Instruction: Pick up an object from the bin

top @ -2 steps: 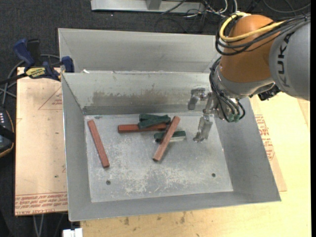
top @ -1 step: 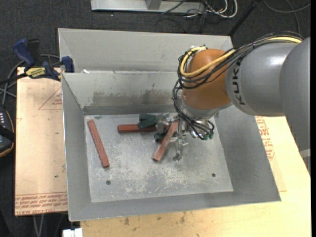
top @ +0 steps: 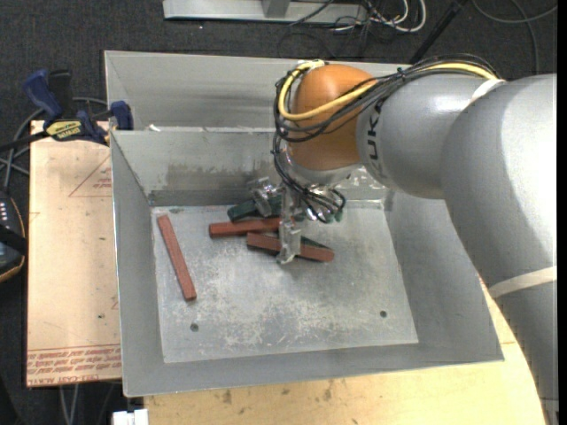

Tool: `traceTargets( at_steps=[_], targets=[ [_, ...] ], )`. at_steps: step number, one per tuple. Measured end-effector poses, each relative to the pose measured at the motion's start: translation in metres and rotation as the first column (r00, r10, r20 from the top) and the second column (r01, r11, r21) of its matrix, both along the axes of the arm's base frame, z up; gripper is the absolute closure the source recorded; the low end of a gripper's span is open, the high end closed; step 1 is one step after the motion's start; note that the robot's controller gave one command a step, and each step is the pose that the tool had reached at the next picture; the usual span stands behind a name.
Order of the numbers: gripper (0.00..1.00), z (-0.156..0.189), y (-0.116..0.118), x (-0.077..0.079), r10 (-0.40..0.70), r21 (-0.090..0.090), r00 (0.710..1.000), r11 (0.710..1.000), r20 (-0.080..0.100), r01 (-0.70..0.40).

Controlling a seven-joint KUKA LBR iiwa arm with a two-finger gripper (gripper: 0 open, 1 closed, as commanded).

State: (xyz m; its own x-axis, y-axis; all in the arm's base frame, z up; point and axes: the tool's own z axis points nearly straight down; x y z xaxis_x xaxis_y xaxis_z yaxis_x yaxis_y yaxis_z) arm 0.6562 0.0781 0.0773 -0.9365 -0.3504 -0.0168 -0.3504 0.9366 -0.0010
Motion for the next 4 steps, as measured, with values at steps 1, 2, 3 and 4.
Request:
traceTargets(
  at_steps=[1, 2, 3, 4],
  targets=[
    [1.00, 0.004, -0.002, 0.000, -0.003, 0.000, 1.000, 1.000, 0.000, 0.003],
    [1.00, 0.141, -0.031, -0.025, 0.311, -0.007, 0.951, 0.950, -0.005, -0.311],
    [1.00, 0.066, -0.028, -0.008, 0.462, -0.003, 0.887, 0.887, -0.018, -0.462],
    [1.00, 0.063, -0.025, -0.021, 0.203, -0.003, 0.979, 0.979, -0.014, -0.203]
  ],
)
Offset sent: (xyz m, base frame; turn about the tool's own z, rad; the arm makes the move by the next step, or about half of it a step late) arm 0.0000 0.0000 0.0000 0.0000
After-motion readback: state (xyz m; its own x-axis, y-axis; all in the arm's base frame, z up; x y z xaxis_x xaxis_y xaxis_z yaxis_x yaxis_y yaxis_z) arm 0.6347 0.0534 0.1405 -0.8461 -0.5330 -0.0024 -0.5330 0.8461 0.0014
